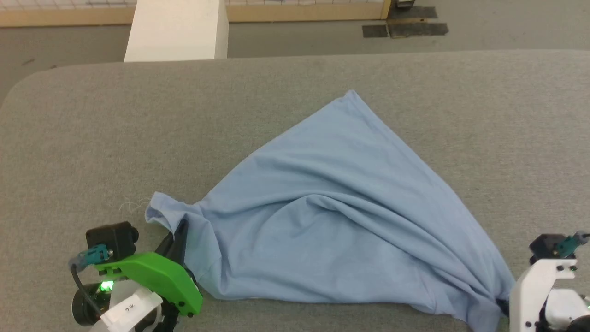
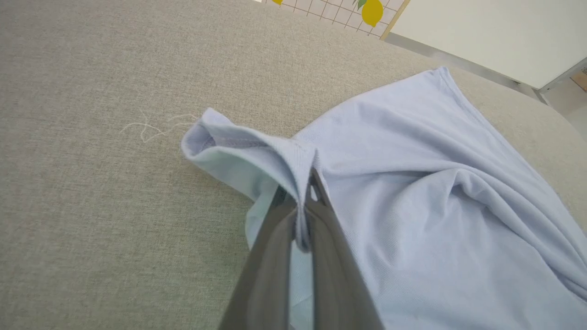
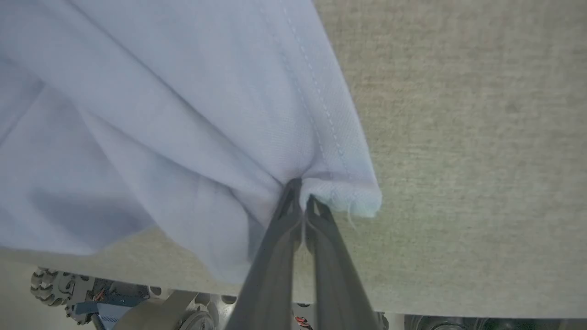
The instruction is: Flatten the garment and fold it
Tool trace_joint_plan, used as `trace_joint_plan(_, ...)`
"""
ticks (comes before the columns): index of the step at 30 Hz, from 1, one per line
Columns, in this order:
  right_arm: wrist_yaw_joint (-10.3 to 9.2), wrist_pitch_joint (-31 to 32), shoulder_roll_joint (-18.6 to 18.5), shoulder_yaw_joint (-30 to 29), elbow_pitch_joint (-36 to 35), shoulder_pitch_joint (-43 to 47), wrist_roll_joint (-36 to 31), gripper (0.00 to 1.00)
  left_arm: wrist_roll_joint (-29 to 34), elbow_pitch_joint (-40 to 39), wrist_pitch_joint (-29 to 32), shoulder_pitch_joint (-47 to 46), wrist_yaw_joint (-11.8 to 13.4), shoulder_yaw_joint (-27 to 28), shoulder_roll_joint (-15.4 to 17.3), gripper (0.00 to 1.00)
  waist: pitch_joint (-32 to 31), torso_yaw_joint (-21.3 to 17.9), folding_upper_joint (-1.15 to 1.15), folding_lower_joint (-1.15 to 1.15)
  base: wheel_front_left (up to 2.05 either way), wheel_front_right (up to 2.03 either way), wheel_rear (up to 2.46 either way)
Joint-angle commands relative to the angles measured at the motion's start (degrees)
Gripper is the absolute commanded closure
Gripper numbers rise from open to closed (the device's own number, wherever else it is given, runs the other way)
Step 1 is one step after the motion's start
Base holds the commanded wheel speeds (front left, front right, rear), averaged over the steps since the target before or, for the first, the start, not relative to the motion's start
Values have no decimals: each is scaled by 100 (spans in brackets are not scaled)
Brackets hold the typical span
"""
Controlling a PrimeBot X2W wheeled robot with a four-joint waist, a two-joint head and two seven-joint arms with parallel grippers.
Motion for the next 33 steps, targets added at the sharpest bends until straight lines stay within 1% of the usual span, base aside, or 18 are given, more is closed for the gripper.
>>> trace_joint_plan(1, -6, -6, 86, 101, 88, 131, 62, 100, -93, 25, -1, 66, 13, 15, -3, 100, -63, -48, 0, 0, 0, 0, 0)
trace_joint_plan(4, -6, -112, 228, 185, 95, 275, 142, 100, -114, 42, -2, 92, 26, 22, -6, 100, -79, -47, 0, 0, 0, 0, 0)
trace_joint_plan(5, -6, -182, 253, 172, 70, 262, 182, 91, -119, 45, -2, 99, 31, 26, -5, 100, -85, -49, 0, 0, 0, 0, 0)
trace_joint_plan(6, -6, -279, 276, 131, 11, 232, 207, 0, -123, 48, -1, 107, 39, 31, -1, 100, -94, -53, 0, 0, 0, 0, 0)
trace_joint_plan(9, -6, -617, 285, -81, -230, 108, 228, 0, -131, 60, 3, 122, 53, 37, 7, 100, -130, -54, 0, 0, 0, 0, 0)
trace_joint_plan(15, -6, -1580, 342, -574, -759, -356, 124, 0, -123, 58, -6, 154, 93, 45, 24, 100, -190, -85, 0, 0, 0, 0, 0)
trace_joint_plan(20, -6, -2708, 429, -686, -957, -850, 104, 0, -132, 47, -1, 170, 103, 30, 24, 100, -223, -79, 0, 0, 0, 0, 0)
trace_joint_plan(25, -6, -3739, 473, -451, -788, -1317, 58, 0, -121, 17, 6, 156, 103, 6, 36, 100, -179, -7, 0, 0, 0, 0, 0)
trace_joint_plan(29, -6, -4163, 504, -179, -423, -1776, -94, 0, -96, -24, 28, 125, 103, -39, 42, 100, -75, 124, 0, 0, 0, 0, 0)
trace_joint_plan(33, -6, -4320, 524, 105, 73, -2390, -233, 0, -70, -57, 55, 58, 96, -93, 38, 100, 108, 327, 0, 0, 0, 0, 0)
